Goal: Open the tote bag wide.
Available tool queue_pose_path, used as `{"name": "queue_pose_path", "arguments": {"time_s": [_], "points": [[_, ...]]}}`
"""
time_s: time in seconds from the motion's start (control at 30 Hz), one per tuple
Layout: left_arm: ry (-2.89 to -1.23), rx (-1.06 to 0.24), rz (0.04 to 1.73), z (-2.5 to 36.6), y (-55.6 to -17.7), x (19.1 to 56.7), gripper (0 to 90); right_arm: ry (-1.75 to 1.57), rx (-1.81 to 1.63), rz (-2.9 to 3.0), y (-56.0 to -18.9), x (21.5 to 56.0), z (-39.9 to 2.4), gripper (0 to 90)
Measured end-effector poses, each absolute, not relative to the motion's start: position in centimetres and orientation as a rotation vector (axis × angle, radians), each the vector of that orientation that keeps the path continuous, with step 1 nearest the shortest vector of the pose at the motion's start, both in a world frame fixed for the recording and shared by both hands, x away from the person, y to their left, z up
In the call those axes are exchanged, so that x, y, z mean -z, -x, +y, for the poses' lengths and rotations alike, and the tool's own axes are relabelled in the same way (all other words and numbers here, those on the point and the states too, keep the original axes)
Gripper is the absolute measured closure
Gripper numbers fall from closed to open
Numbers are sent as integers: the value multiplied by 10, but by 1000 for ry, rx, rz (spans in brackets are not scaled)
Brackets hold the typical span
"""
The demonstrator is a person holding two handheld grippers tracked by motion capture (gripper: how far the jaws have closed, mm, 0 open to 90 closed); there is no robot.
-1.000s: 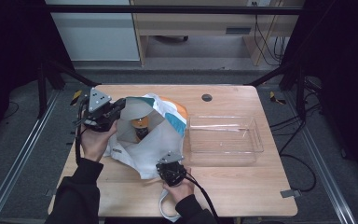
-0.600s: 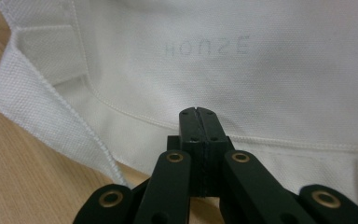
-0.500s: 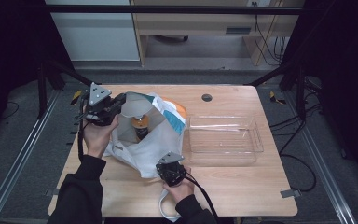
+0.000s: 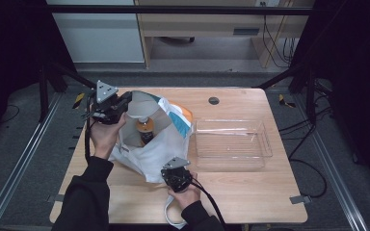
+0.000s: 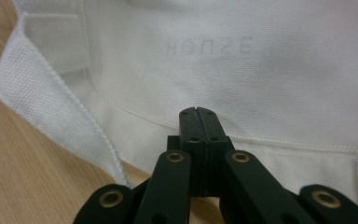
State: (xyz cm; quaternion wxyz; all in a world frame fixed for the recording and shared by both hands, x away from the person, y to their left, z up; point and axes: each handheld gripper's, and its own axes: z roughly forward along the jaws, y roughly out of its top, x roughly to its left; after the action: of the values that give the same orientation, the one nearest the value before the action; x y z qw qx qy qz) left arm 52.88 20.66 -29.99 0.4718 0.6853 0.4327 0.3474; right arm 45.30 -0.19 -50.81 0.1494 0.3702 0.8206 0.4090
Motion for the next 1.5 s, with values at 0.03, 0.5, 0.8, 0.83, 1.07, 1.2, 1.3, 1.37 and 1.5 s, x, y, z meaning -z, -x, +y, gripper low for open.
{"name": "queue_pose_path", "arguments": {"time_s": [0.03,0.5,0.8,0.83,1.07,1.2,1.3,1.37,1.5], "points": [[-1677,-846,1066,207,-531,299,879,-1062,-1175,2359,-453,508,-2,900],[-1671,-842,1096,206,-550,305,879,-1046,-1176,2362,-453,508,-2,900],[-1663,-841,1114,207,-559,309,879,-1046,-1176,2366,-453,508,-1,900],[-1662,-839,1121,207,-562,310,879,-1046,-1177,2364,-452,508,0,900],[-1665,-840,1130,208,-568,312,879,-1041,-1175,2368,-453,508,0,900],[-1666,-837,1141,207,-574,315,879,-1042,-1176,2370,-453,508,0,900],[-1665,-839,1143,207,-575,316,879,-1044,-1179,2368,-453,508,0,900],[-1664,-842,1147,208,-576,317,879,-1043,-1178,2369,-453,508,0,900],[-1667,-840,1155,209,-580,321,879,-1041,-1177,2368,-453,508,0,900]]}}
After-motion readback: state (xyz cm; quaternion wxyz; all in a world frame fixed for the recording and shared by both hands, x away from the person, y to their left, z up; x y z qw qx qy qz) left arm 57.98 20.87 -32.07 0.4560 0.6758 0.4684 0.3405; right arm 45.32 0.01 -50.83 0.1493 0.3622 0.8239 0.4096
